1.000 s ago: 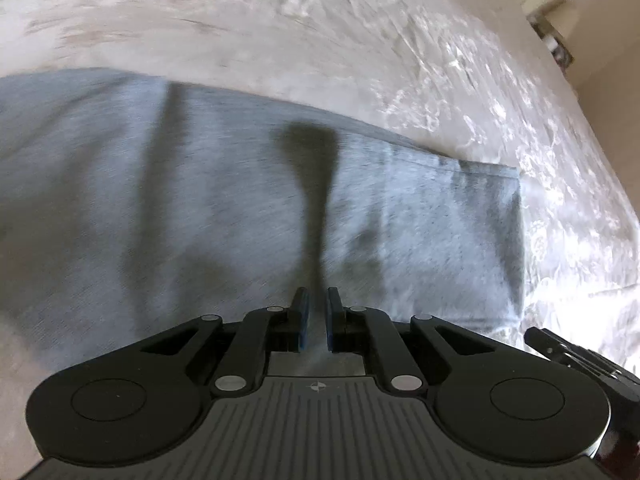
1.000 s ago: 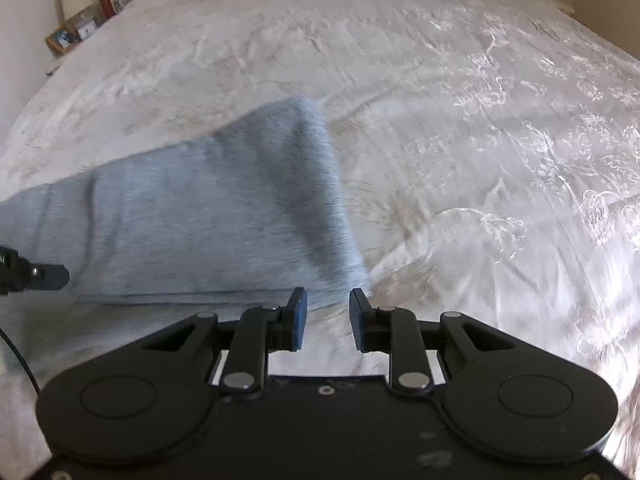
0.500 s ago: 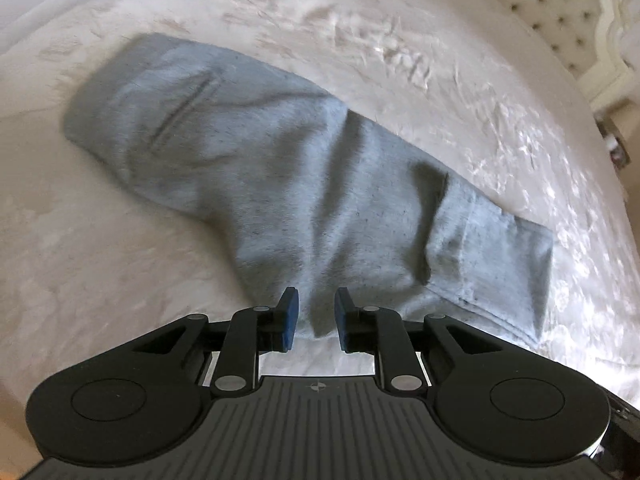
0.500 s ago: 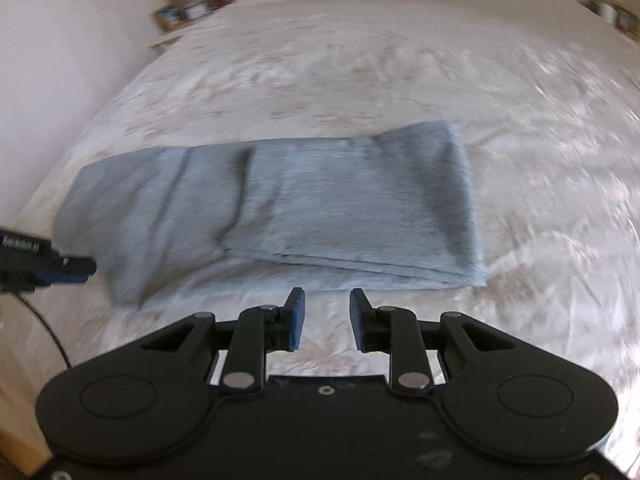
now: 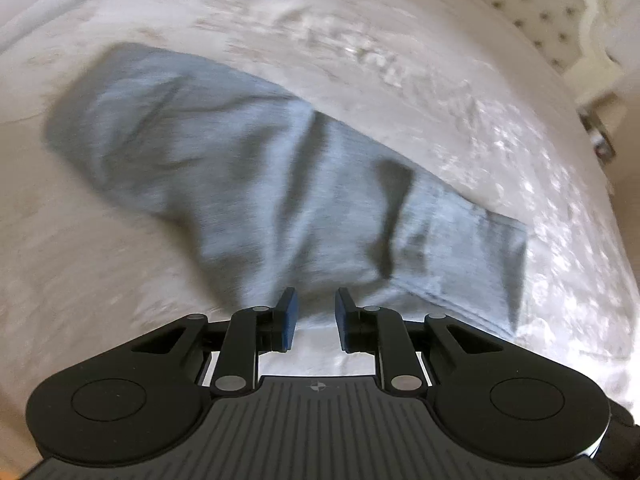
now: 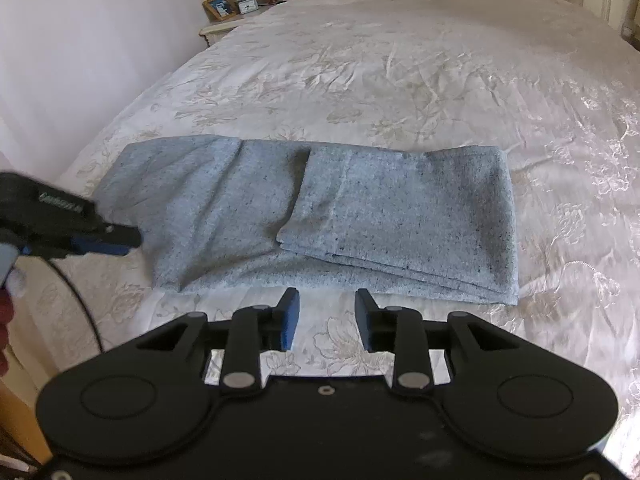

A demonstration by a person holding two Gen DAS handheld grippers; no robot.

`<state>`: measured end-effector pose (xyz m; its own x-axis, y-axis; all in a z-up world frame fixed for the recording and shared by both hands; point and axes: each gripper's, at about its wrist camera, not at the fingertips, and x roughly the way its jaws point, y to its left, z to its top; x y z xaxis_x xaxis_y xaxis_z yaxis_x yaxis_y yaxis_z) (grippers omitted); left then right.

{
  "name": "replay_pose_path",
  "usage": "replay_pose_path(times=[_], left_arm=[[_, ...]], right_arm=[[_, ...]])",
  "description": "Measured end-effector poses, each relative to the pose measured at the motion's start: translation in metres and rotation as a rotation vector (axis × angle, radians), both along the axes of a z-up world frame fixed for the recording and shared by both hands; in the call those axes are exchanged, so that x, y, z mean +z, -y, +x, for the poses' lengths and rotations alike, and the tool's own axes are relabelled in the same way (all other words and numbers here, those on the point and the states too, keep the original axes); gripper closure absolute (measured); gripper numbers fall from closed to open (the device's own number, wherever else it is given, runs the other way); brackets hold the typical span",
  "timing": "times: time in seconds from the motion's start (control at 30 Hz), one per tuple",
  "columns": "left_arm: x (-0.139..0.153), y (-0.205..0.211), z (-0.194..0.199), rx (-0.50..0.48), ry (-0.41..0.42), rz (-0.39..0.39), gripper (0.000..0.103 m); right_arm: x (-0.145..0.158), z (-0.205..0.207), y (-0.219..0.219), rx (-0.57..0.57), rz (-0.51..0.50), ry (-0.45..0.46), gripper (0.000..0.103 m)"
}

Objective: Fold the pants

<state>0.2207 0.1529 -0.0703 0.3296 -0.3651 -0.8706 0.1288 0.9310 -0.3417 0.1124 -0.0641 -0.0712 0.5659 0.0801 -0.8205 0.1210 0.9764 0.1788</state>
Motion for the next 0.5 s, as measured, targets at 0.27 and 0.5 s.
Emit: replay_pose_path(times=[0.27, 0.5], left_arm=[[-0.034, 0.05, 0.047, -0.215, -0.068, -0.065, 0.081], [-0.054, 0.051, 0.075, -0.3, -0.114, -0.068, 0.068]], right_arm=[[-0.024, 0.033, -0.017, -0.088, -0.073, -0.058, 0.063], [-0.059, 0.077, -0.054, 0.005, -0.256, -0.079, 0.058]])
